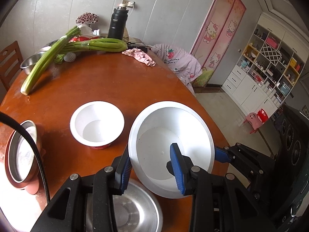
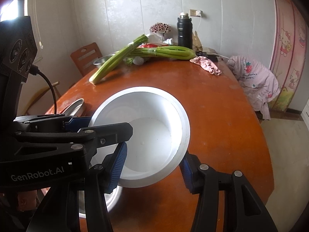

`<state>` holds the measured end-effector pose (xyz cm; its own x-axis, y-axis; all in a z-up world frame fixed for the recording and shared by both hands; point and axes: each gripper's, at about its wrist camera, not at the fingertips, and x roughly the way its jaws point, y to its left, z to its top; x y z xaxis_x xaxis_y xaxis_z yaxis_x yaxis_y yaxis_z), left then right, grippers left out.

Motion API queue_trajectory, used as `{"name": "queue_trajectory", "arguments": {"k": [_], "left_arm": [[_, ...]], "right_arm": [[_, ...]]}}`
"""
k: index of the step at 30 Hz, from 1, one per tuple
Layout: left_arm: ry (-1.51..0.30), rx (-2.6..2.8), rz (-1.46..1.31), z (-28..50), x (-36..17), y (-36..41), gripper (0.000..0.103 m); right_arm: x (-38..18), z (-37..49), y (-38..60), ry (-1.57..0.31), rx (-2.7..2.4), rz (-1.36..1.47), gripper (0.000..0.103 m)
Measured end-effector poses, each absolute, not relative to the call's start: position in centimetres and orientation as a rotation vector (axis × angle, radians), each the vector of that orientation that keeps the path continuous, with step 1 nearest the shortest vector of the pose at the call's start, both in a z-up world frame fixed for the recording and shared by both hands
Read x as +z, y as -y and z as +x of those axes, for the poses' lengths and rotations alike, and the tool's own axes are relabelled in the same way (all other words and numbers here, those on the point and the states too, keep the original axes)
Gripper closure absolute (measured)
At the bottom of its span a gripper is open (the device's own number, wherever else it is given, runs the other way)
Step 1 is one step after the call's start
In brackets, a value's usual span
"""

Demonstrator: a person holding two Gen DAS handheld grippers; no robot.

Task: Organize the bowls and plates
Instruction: 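Carry the white bowl with the left gripper over the deep steel bowl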

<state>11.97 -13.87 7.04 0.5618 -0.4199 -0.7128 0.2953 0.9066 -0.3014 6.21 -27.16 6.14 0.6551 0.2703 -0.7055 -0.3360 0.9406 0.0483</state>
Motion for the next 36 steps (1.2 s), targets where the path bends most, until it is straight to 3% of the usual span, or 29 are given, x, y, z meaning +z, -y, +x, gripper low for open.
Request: {"name": "queue_trajectory", "arguments": {"k": [20, 36], "left_arm": [[-0.943, -0.352, -0.213, 7.3, 3.6, 7.2, 0.065], [-1.006, -0.341, -0.22, 6.9, 0.8, 6.4, 0.065]], "right_arm": [[3.2, 3.0, 20.4, -0.886, 0.464, -0.125, 0.048], [0.3, 3.1, 19.0, -0.991, 0.485, -0.127, 0.048]]}}
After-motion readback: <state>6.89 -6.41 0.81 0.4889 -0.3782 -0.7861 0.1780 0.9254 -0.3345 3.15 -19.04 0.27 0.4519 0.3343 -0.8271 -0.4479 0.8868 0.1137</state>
